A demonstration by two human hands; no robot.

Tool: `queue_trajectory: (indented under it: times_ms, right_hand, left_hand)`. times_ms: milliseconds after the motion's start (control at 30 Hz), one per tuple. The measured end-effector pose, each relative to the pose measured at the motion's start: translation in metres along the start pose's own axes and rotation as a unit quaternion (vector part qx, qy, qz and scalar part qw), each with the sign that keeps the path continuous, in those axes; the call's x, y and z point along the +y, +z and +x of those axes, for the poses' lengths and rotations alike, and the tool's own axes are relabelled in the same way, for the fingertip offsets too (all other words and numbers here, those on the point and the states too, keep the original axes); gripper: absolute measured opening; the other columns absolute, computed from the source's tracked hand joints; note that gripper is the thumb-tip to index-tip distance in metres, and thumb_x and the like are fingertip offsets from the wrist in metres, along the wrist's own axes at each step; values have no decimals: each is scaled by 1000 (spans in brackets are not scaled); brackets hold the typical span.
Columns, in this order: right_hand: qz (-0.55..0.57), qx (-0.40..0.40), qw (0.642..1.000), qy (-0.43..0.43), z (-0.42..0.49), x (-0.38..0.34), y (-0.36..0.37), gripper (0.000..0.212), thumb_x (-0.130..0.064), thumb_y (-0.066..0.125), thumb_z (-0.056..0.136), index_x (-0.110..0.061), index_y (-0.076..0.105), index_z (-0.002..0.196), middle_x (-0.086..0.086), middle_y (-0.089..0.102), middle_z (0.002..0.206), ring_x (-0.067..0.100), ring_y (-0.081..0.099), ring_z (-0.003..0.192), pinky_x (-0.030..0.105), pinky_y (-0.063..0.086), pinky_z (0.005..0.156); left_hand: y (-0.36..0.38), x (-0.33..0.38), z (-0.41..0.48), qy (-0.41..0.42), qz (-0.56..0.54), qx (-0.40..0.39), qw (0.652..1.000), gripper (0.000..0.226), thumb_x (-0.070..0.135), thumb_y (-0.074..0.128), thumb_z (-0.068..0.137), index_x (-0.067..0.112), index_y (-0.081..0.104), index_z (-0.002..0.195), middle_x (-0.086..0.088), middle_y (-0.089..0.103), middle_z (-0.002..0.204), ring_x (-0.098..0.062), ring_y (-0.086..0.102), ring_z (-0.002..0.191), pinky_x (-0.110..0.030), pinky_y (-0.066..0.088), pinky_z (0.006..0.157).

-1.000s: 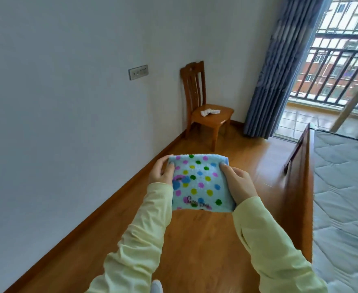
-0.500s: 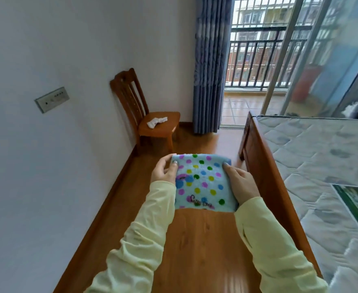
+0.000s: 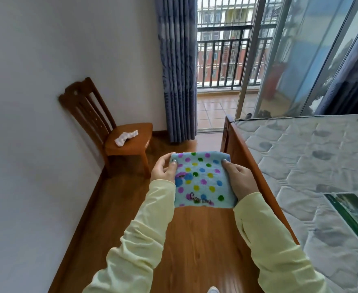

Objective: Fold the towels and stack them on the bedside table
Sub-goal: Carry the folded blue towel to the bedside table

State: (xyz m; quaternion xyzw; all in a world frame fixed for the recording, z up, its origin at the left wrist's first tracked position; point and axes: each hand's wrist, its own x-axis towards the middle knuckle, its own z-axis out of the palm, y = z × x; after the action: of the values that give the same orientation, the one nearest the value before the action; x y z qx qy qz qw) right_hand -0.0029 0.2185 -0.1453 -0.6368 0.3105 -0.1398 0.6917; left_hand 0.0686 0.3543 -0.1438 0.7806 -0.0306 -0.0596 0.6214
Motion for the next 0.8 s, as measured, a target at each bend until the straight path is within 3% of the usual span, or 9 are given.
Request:
queue_trajectory:
  times_ms: [200, 433, 567, 733, 800]
  right_hand:
    - [-3, -3, 1000, -16, 108, -39, -2, 27, -30, 49, 93, -15, 61, 75, 8, 65, 75, 24, 62, 68, 40, 54, 76]
    - [-3, 10, 1000, -10, 204, -65, -1, 26, -29, 48, 94, -17, 58, 73, 4, 62, 72, 17, 60, 63, 27, 51, 61]
    - [1, 20, 1000, 2, 259, -75, 8, 25, -31, 47, 94, -19, 57, 75, 4, 63, 74, 19, 61, 66, 30, 51, 65]
    - [19, 40, 999, 1, 341, -93, 34, 24, -30, 48, 94, -18, 57, 75, 5, 62, 72, 19, 60, 63, 29, 51, 63]
    - [27, 46, 999, 2, 376, -102, 49, 24, -30, 48, 93, -18, 58, 75, 5, 62, 72, 19, 60, 64, 32, 52, 68]
  left_hand:
    - [54, 29, 96, 3, -8, 4, 1000, 32, 23, 47, 94, 16, 50, 125, 3, 52, 102, -7, 51, 83, -9, 40, 64]
    - [103, 46, 189, -7, -13, -8, 1000, 33, 22, 46, 94, 15, 49, 127, 3, 51, 103, -4, 50, 71, -9, 41, 61]
    - [127, 49, 247, -15, -22, -27, 999, 34, 23, 47, 94, 16, 49, 127, 2, 52, 103, -7, 52, 78, -14, 44, 64]
    - [149, 53, 340, -16, -40, -39, 998, 34, 24, 43, 96, 13, 50, 127, -5, 54, 111, -22, 55, 103, -24, 44, 80]
    - [155, 56, 382, -8, -41, -46, 998, 33, 22, 39, 97, 12, 51, 126, -8, 55, 114, -23, 54, 105, -26, 43, 83]
